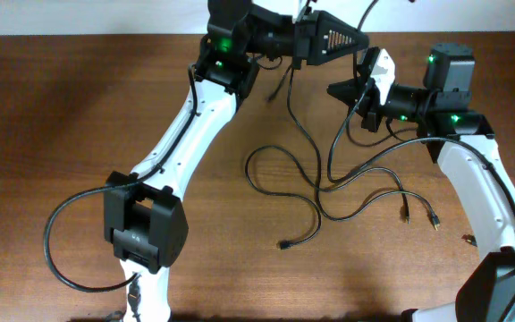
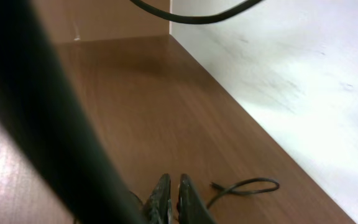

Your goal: Untangle cables

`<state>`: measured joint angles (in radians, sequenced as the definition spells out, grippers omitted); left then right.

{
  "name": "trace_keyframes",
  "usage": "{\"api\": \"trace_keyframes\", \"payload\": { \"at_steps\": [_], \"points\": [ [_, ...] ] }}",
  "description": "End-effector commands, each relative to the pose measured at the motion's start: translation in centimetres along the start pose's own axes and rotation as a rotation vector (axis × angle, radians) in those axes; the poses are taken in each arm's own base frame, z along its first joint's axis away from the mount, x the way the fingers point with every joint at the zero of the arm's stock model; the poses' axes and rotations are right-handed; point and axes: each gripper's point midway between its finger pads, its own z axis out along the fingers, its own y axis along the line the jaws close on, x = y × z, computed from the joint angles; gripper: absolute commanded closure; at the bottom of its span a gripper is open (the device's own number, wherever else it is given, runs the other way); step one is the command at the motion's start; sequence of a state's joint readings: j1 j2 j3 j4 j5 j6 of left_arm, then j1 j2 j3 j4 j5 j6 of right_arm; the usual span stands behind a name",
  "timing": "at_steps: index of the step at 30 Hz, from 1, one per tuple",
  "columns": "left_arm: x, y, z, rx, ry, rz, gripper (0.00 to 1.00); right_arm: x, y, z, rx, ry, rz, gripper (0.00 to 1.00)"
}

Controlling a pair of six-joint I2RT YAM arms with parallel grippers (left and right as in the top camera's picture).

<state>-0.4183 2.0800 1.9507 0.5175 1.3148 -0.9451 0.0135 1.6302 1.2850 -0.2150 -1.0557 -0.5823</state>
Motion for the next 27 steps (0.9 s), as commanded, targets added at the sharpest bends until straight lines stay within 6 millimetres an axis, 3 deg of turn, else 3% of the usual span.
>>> {"api": "trace_keyframes", "payload": {
  "at_steps": [1, 2, 4, 5, 6, 7, 8, 9, 10, 11, 12, 13, 14, 15, 18, 19, 20, 21, 22, 23, 24, 25, 27],
  "points": [
    [-1.8, -1.3, -1.4, -0.006, -0.020, 0.041, 0.52, 1.5, -3.0, -1.4, 0.137, 0.061, 0.027, 0.96],
    [-1.8, -1.2, -2.0, -0.009, -0.014, 0.039, 0.25, 2.7, -5.4, -3.0, 0.250, 0.114, 0.038, 0.96],
    [-2.1, -0.9, -3.0, -0.021, -0.016, 0.021, 0.18, 5.3, -9.7, -7.5, 0.465, 0.208, 0.072, 0.96],
    [-1.9, -0.9, -3.7, -0.017, 0.004, 0.019, 0.12, 7.6, -12.8, -13.1, 0.644, 0.272, 0.118, 0.96],
    [-1.6, -1.0, -4.1, -0.011, 0.021, 0.019, 0.11, 8.8, -14.1, -16.9, 0.730, 0.290, 0.148, 0.96],
    [-1.3, -1.1, -4.4, 0.000, 0.044, 0.019, 0.11, 10.4, -15.3, -22.5, 0.847, 0.304, 0.190, 0.96],
    [-0.9, -1.4, -4.4, 0.014, 0.067, 0.019, 0.11, 12.0, -15.9, -28.3, 0.967, 0.319, 0.233, 0.96],
    [-0.6, -1.5, -4.5, 0.024, 0.084, 0.018, 0.11, 13.1, -15.7, -32.4, 1.049, 0.330, 0.265, 0.96],
    [-0.5, -1.6, -4.4, 0.026, 0.087, 0.004, 0.11, 14.4, -15.0, -37.9, 1.159, 0.342, 0.306, 0.96],
    [-0.4, -1.7, -4.0, 0.032, 0.090, 0.005, 0.11, 15.6, -13.5, -44.6, 1.302, 0.353, 0.332, 0.96],
    [-0.3, -1.9, -3.6, 0.040, 0.095, 0.005, 0.10, 15.9, -12.3, -48.8, 1.395, 0.359, 0.329, 0.96],
    [-0.2, -2.0, -3.3, 0.045, 0.097, 0.004, 0.10, 16.0, -11.4, -51.4, 1.456, 0.364, 0.319, 0.96],
    [0.0, -2.2, -2.9, 0.053, 0.102, 0.003, 0.10, 15.8, -10.9, -53.6, 1.526, 0.314, 0.346, 0.04],
    [0.2, -2.3, -2.6, 0.061, 0.108, 0.002, 0.09, 15.1, -11.2, -54.5, 1.576, 0.201, 0.403, 0.01],
    [0.7, -2.7, -2.6, 0.082, 0.140, 0.001, 0.08, 14.3, -12.7, -53.0, 1.587, 0.102, 0.474, 0.01],
    [1.0, -2.9, -2.6, 0.090, 0.156, -0.006, 0.09, 15.3, -12.6, -55.0, 1.784, 0.032, 0.631, 0.01],
    [1.2, -3.0, -2.7, 0.096, 0.167, -0.010, 0.08, 16.7, -11.8, -55.9, 1.909, -0.047, 0.794, 0.01],
    [1.2, -3.0, -2.7, 0.097, 0.168, -0.011, 0.09, 18.0, -11.2, -55.2, 1.926, -0.054, 0.898, 0.01],
    [1.1, -3.0, -2.7, 0.096, 0.167, -0.015, 0.10, 20.0, -10.3, -53.3, 1.902, -0.051, 1.059, 0.01],
    [1.0, -3.5, -2.6, 0.104, 0.170, 0.030, 0.11, 22.7, -8.6, -49.5, 1.817, 0.072, 1.240, 0.01],
    [0.8, -4.5, -2.7, 0.115, 0.177, 0.091, 0.11, 24.1, -7.2, -47.1, 1.762, 0.151, 1.350, 0.01],
    [0.3, -5.8, -3.1, 0.114, 0.170, 0.160, 0.10, 25.2, -4.9, -43.9, 1.688, 0.136, 1.581, 0.01],
    [-0.4, -6.2, -4.5, 0.087, 0.153, 0.204, 0.13, 25.2, -2.0, -39.3, 1.520, 0.017, 1.888, 0.01]
  ]
}}
